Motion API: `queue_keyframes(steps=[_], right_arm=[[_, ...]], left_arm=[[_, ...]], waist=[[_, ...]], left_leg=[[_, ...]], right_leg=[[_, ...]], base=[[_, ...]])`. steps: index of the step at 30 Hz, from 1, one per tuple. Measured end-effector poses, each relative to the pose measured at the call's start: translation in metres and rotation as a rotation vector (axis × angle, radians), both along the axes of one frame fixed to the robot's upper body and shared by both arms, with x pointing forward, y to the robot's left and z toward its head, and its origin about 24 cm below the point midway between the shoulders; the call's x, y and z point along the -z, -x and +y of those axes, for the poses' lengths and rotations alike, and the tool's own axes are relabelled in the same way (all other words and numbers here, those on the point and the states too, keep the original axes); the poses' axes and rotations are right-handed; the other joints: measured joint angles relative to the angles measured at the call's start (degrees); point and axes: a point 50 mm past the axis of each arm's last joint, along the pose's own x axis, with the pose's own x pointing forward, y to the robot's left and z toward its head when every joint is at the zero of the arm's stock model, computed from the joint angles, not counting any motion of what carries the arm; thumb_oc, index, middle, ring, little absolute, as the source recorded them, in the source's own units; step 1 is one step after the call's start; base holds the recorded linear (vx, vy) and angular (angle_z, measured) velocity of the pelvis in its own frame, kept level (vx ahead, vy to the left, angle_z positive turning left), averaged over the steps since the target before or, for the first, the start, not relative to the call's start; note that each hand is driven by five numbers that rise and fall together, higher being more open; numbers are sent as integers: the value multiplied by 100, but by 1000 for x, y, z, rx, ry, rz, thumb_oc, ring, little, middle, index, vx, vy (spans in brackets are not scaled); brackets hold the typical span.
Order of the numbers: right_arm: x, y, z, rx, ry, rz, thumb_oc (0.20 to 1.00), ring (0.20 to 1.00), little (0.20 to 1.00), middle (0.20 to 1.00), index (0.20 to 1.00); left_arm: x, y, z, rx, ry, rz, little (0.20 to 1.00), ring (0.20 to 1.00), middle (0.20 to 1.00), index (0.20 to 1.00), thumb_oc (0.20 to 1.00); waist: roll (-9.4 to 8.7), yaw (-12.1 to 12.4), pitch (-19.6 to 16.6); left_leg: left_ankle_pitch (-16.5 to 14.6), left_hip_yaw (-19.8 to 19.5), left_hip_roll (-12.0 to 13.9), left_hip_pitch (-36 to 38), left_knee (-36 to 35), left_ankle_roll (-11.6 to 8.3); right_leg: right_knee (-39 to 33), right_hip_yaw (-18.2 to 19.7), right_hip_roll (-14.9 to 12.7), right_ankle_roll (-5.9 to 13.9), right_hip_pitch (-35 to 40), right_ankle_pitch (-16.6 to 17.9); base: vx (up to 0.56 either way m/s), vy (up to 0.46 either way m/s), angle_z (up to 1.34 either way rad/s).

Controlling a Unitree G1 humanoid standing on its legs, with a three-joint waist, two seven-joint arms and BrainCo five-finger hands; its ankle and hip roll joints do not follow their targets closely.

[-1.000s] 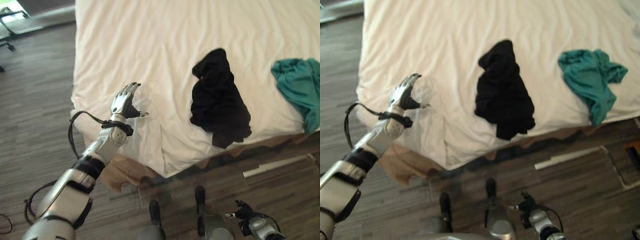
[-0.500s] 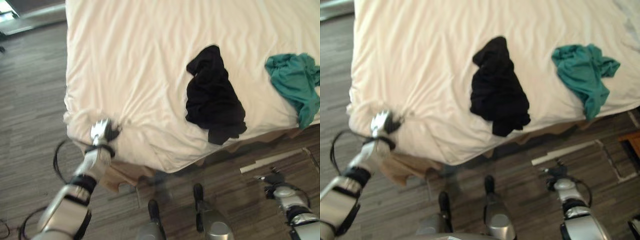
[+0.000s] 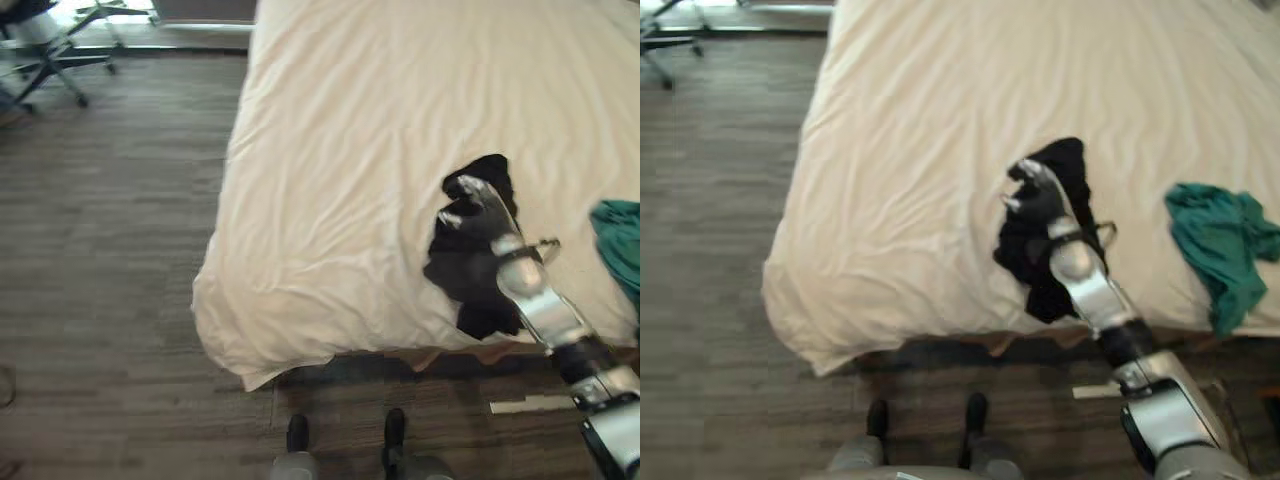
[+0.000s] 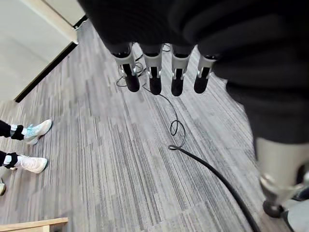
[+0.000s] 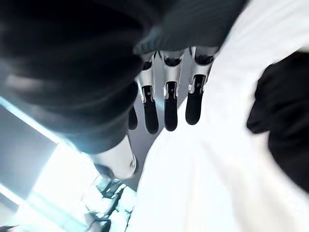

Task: Tidy up the quilt and then pick up the clothes from the bed and put them into the laundry hamper.

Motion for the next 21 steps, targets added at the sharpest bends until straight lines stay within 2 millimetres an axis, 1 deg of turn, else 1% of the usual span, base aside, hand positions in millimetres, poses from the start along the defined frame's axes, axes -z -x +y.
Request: queue_keyframes(steps=[1,2,3,4,5,6,7,8,9,10,11,12,13,14,15,16,17,18,19,20,21], right_arm=[[-17,-4,21,-69,-1,-41,200,200,200,200,200],[-25,-6,31,-105,-10,-57,200,200,200,200,200],[-37,-8,51,-169,-37,-88,200,200,200,200,200],[-38,-10,61,-193,-50,-80,200,200,200,200,200],[-42,-15,69,-202,-47,-76,200,200,200,200,200],[-46,-20,79,-214,-24,-66,200,200,200,200,200],[-45,-23,83,-212,-43,-54,200,200,200,200,200],[-39,-30,88,-184,-109,-5,200,200,200,200,200],[-29,-31,92,-183,-150,42,200,200,200,200,200],[-14,-34,93,-163,-175,102,200,200,200,200,200],[-3,-32,101,-177,-175,144,200,200,200,200,200],[-2,-30,103,-182,-193,137,200,200,200,200,200],[-2,-23,113,-220,-279,112,200,200,200,200,200],[1,-21,118,-235,-292,122,200,200,200,200,200],[5,-17,124,-255,-303,136,200,200,200,200,200],[11,-11,133,-296,-280,149,200,200,200,200,200],[33,6,145,-396,-239,224,200,200,200,200,200],[46,12,149,-428,-214,267,200,200,200,200,200],[61,23,157,-484,-202,329,200,200,200,200,200],[90,47,165,-578,-241,481,200,200,200,200,200],[113,60,169,-614,-238,597,200,200,200,200,200]], left_arm=[[-3,-10,8,28,-21,-21,1000,1000,1000,1000,1000],[-5,-16,12,48,-32,-30,1000,1000,1000,1000,1000],[-7,-35,17,101,-49,-69,1000,1000,1000,1000,1000],[-9,-52,18,139,-55,-112,1000,1000,1000,1000,1000],[-10,-68,18,192,-64,-144,1000,1000,1000,1000,1000],[-17,-109,17,257,-81,-249,1000,1000,1000,1000,1000],[-21,-132,15,302,-90,-304,1000,1000,1000,1000,1000],[-31,-171,7,393,-101,-404,1000,1000,1000,1000,1000],[-39,-197,-2,444,-103,-482,1000,1000,1000,1000,1000],[-49,-223,-13,495,-97,-555,1000,1000,1000,1000,1000],[-57,-243,-21,519,-90,-626,1000,1000,1000,1000,1000],[-61,-250,-25,531,-92,-648,1000,1000,1000,1000,1000],[-68,-268,-37,584,-89,-691,1000,1000,1000,1000,1000],[-69,-273,-44,613,-79,-701,1000,1000,1000,1000,1000],[-71,-279,-55,652,-61,-725,1000,1000,1000,1000,1000],[-72,-282,-64,685,-45,-749,1000,1000,1000,1000,1000],[-69,-283,-77,704,-10,-763,1000,1000,1000,1000,1000],[-67,-282,-80,703,1,-759,1000,1000,1000,1000,1000],[-66,-280,-83,701,11,-759,1000,1000,1000,1000,1000],[-60,-273,-84,670,28,-747,1000,1000,1000,1000,1000],[-57,-269,-82,651,35,-732,1000,1000,1000,1000,1000]], waist=[[-2,118,26],[-37,111,74],[-40,185,175],[-27,291,266],[-41,328,375],[-46,429,666],[-49,474,809],[-58,480,1079],[-41,552,1237],[-23,571,1412],[-32,589,1591],[-42,601,1684],[-56,557,1811],[-57,527,1810],[-58,528,1809],[-59,528,1809],[-71,524,1801],[-79,523,1797],[-84,517,1794],[-95,534,1775],[-102,533,1769]], left_leg=[[51,-63,1,-129,1,-12],[91,-96,4,-177,2,-22],[156,-207,10,-311,4,-37],[182,-245,8,-381,6,-40],[184,-299,1,-497,89,-44],[185,-382,-8,-713,237,-46],[175,-461,-19,-885,374,-58],[129,-547,-27,-1172,615,-86],[125,-616,-31,-1335,730,-90],[124,-675,-41,-1492,849,-90],[120,-697,-48,-1532,883,-84],[120,-701,-51,-1535,896,-84],[101,-720,-73,-1586,971,-87],[94,-718,-87,-1593,984,-88],[93,-694,-97,-1569,983,-89],[93,-661,-100,-1519,979,-89],[62,-655,-99,-1339,953,-87],[61,-648,-97,-1282,959,-88],[51,-645,-100,-1216,962,-87],[-18,-623,-98,-1077,936,-47],[-42,-615,-105,-1006,934,-35]], right_leg=[[3,-76,-1,5,-90,9],[6,-88,7,-2,-129,24],[32,-193,11,-25,-196,44],[34,-239,9,-26,-231,49],[33,-273,0,-28,-286,71],[36,-349,-6,-42,-378,114],[36,-404,-15,-51,-451,137],[53,-510,-19,-77,-573,169],[107,-557,-28,-82,-678,173],[170,-612,-40,-85,-757,172],[173,-626,-40,-85,-758,172],[187,-630,-42,-85,-763,172],[215,-643,-71,-85,-778,172],[220,-643,-87,-85,-781,172],[223,-643,-102,-85,-765,172],[222,-638,-110,-84,-725,172],[211,-635,-106,-91,-557,166],[213,-635,-106,-92,-499,166],[209,-623,-106,-92,-441,166],[166,-593,-101,-93,-308,164],[158,-556,-106,-93,-251,163]], base=[[-115,-13,34],[-191,-22,36],[-132,-17,29],[-196,-26,31],[-168,-11,27],[-166,-11,32],[-169,2,42],[-72,5,35],[-114,-2,38],[-61,2,28],[-78,2,22],[-32,4,11],[-21,-5,4],[0,0,0],[30,6,-5],[34,18,-5],[46,35,-2],[23,33,0],[54,40,-5],[87,65,-9],[96,63,-10]])
